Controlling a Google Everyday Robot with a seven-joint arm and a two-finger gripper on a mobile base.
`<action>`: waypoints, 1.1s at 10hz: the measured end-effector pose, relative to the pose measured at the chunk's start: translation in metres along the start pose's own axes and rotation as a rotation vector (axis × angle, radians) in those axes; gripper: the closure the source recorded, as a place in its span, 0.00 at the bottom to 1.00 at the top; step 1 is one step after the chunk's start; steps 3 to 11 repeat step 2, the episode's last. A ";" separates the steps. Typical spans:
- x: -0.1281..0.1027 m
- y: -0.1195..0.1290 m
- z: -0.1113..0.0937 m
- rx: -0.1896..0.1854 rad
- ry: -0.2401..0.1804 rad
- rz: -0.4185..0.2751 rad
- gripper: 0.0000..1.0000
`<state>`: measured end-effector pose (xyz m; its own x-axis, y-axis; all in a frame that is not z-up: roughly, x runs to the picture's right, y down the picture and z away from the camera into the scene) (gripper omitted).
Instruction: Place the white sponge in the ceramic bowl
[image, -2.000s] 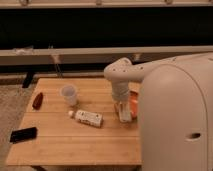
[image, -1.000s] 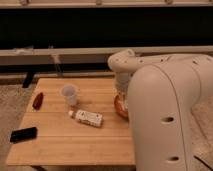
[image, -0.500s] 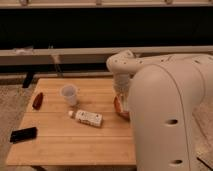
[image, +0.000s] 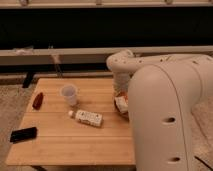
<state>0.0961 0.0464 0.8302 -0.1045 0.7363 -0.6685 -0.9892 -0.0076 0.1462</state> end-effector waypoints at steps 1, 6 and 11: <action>0.000 0.000 0.000 -0.001 0.001 -0.003 0.00; 0.000 0.001 -0.001 -0.001 0.002 -0.005 0.00; 0.000 0.001 -0.001 -0.001 0.002 -0.005 0.00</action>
